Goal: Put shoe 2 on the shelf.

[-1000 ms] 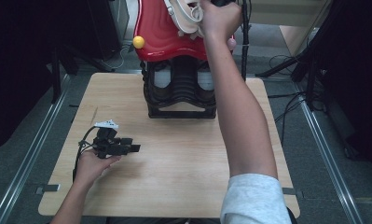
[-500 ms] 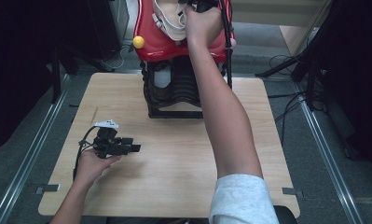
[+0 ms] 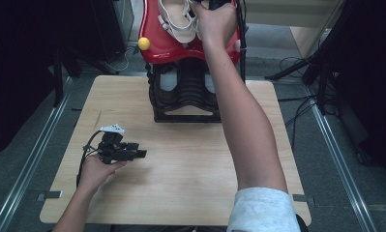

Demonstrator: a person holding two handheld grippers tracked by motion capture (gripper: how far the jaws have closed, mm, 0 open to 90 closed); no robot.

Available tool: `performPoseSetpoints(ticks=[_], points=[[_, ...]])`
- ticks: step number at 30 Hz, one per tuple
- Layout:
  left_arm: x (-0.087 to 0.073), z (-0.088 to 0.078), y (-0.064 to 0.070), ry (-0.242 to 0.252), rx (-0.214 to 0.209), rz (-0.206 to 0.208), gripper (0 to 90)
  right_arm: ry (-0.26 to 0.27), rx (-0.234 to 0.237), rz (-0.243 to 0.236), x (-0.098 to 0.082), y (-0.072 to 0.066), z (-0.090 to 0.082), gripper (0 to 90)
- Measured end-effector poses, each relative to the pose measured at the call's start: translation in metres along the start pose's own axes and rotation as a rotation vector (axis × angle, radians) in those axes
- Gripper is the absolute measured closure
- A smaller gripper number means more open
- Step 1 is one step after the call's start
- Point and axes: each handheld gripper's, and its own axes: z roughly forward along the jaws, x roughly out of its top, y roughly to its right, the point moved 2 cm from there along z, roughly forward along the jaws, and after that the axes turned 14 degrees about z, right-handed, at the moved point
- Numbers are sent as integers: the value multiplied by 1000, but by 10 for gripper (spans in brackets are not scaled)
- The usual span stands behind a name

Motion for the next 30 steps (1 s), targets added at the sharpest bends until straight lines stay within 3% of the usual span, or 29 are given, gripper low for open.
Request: performPoseSetpoints(ticks=[9, 16, 30], points=[[1, 2, 0, -4, 1, 6, 420, 0, 19, -9, 8, 6, -16, 585], [3, 4, -1, -15, -8, 16, 421, 1, -3, -29, 11, 15, -30, 577], [11, 14, 0, -20, -24, 23, 419, -7, -43, -22, 3, 59, -51, 555]])
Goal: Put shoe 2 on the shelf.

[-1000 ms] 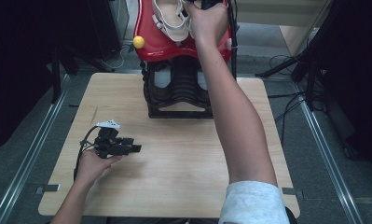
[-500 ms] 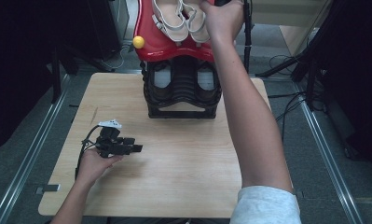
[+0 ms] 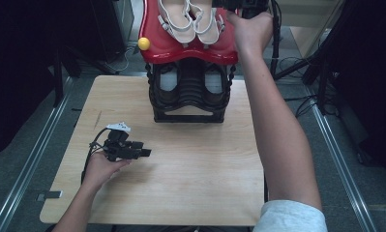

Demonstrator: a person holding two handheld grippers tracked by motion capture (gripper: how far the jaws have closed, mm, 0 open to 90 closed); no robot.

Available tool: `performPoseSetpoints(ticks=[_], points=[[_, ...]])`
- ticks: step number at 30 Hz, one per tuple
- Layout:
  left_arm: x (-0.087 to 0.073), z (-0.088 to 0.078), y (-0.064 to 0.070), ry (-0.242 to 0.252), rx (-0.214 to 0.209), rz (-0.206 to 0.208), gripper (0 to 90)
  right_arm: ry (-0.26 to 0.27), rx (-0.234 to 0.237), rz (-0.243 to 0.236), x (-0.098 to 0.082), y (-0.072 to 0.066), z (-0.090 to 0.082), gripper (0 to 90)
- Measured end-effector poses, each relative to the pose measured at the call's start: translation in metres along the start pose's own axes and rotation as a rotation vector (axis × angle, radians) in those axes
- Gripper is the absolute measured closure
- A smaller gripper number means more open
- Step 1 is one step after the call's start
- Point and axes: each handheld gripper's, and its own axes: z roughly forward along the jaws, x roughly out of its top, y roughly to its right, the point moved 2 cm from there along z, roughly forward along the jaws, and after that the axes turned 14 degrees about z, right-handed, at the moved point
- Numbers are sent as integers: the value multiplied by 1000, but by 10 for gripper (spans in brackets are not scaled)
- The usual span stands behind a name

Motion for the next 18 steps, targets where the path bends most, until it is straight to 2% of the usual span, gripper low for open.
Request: performPoseSetpoints(ticks=[13, 18], points=[[8, 8, 0, -23, -20, 21, 419, 17, -24, -1, -13, 40, -19, 517], [9, 9, 0, -4, -22, 19, 419, 30, -31, 12, -17, 56, -26, 516]])
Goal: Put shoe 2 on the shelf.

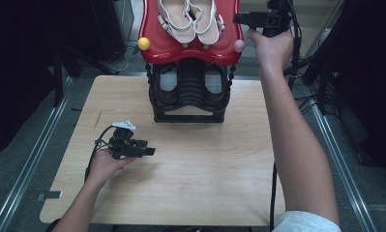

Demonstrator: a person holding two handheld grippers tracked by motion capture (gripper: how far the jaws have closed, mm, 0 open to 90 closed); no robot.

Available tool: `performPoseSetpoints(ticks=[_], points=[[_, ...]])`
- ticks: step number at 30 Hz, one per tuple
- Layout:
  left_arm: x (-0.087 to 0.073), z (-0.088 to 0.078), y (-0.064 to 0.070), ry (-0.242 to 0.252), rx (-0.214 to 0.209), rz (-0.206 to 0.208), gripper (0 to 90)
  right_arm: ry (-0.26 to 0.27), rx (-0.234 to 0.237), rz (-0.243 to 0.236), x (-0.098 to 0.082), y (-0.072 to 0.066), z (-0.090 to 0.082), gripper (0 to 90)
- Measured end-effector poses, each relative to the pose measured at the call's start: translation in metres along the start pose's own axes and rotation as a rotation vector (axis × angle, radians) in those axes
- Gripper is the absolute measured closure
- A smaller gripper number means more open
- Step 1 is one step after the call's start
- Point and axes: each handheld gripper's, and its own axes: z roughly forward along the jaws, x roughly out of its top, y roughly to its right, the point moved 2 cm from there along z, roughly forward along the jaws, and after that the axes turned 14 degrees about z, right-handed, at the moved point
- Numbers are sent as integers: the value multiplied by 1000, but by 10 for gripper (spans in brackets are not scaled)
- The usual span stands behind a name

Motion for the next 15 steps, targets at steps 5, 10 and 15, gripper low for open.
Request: performPoseSetpoints(ticks=[5, 10, 15], points=[[0, 1, 0, 0, 1, 3, 419, 2, -8, 10, -3, 16, -6, 512], [1, 0, -1, 4, -5, -5, 419, 4, -23, 16, -9, 32, -13, 507], [1, -1, -2, 7, -2, -10, 420, 7, -37, 26, -16, 51, -21, 503]])
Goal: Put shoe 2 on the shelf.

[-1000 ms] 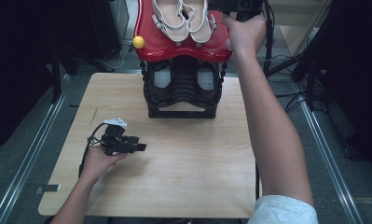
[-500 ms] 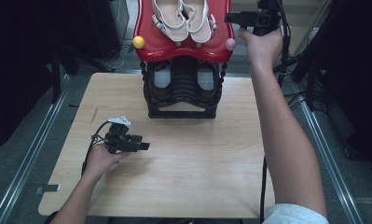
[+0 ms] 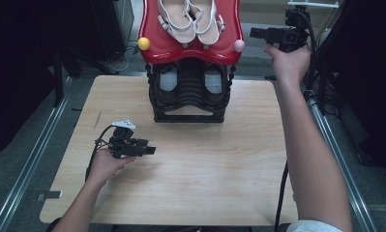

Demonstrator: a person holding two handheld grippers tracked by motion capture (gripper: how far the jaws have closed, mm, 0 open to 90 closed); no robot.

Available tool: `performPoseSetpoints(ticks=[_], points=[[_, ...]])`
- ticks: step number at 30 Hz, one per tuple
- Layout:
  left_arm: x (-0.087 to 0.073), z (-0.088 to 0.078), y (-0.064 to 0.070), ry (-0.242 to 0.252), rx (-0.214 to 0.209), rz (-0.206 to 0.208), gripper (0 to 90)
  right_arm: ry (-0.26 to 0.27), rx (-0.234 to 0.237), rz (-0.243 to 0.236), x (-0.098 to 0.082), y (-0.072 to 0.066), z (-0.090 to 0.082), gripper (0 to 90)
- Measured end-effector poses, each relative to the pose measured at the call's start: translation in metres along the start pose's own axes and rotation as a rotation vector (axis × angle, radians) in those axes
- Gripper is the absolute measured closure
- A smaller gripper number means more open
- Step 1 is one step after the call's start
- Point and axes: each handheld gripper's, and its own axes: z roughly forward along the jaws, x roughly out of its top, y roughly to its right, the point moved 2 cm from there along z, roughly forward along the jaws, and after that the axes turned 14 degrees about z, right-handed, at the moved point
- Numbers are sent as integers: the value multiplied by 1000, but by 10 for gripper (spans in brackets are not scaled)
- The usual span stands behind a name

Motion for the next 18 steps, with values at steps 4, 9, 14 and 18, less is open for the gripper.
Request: performPoseSetpoints(ticks=[4, 9, 14, 18], points=[[0, 0, 0, -3, 2, -1, 420, -9, -6, 3, -10, 14, -2, 500], [0, 1, 1, 0, 15, 1, 421, -14, -9, -5, -27, 28, -5, 500], [1, 1, 1, 0, 15, -6, 421, -41, 11, -1, -49, 38, -4, 498], [1, 2, 1, 7, 22, -8, 421, -62, 13, -15, -68, 44, -3, 488]])
